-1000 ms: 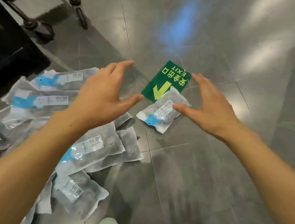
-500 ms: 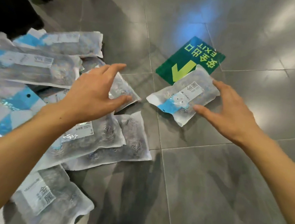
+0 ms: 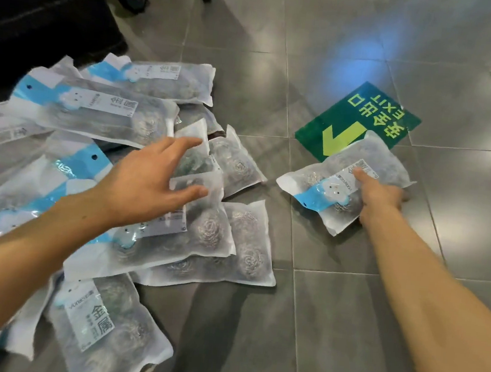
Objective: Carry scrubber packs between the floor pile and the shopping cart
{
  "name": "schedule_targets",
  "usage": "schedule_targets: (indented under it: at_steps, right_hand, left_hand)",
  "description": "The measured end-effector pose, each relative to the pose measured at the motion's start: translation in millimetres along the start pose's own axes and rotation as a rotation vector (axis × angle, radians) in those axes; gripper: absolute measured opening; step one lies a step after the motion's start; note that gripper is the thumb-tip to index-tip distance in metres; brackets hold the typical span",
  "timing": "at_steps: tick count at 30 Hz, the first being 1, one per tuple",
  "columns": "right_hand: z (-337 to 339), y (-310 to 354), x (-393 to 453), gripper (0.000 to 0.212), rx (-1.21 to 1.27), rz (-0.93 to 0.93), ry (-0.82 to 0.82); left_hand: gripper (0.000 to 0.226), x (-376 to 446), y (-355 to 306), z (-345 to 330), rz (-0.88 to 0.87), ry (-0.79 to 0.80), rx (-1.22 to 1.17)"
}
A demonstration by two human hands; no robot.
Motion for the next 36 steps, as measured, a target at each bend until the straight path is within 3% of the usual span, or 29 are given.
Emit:
schedule_targets:
  at_steps: [3, 7, 10, 13, 18, 21, 26, 29, 33, 36]
  right_hand:
    - [-9.2, 1.8, -0.9, 0.122, -0.135, -0.090, -0.153]
    - [-23.1, -0.2, 4.2, 0.115, -0.050, -0.100, -0.110]
    - [-28.2, 0.1, 2.3, 0.097, 0.083, -0.066, -0.081]
    - [-37.2, 1.9, -11.2, 0.081, 0.180, -0.002, 0.020]
    - [-28.9, 9.9, -30.3, 0.079, 0.133, 0.157, 0.110]
    - [-18.0, 17.2, -42.4, 0.078, 0.108, 0.220, 0.156]
    - [5.1, 31.0, -63.1, 0.071, 0.121, 0.281, 0.217]
    - [21.0, 38.7, -71.4, 0.070, 0.131, 0.334, 0.249]
    - [44.4, 50.9, -85.2, 0.077, 0.094, 0.400, 0.308]
    - [67.5, 64.2, -102.1, 0.090, 0.062, 0.418, 0.348]
  left_hand:
    - [0.101, -4.4, 25.5, -3.0, 0.043, 0.064, -0.082]
    - [0.110, -1.8, 47.8, -5.9, 0.104, 0.169, -0.135]
    - [0.113, 7.1, 54.7, -13.6, 0.140, 0.288, -0.072]
    - [0.097, 17.5, 53.6, -20.4, 0.142, 0.317, 0.020]
    - [0.085, 23.6, 57.5, -32.4, 0.209, 0.458, 0.064]
    - [0.065, 16.1, 50.2, -38.6, 0.214, 0.534, 0.028]
    - [0.034, 4.5, 22.4, -35.1, 0.105, 0.484, -0.341]
    - [0.027, 2.7, -2.4, -23.5, 0.123, 0.335, -0.677]
    - [0.040, 9.2, -41.1, -9.6, 0.142, 0.059, -1.140]
    - [0.046, 12.1, -63.8, 4.0, 0.137, -0.088, -1.288]
Point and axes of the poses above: each hand's wrist, its own x-axis towards the middle knuckle, its own z-axis out of the back of the hand, y = z × x, the point moved 4 cm from there along x, towards the middle knuckle, and after that the axes turned 2 degrees about y, right-handed, at the moved point
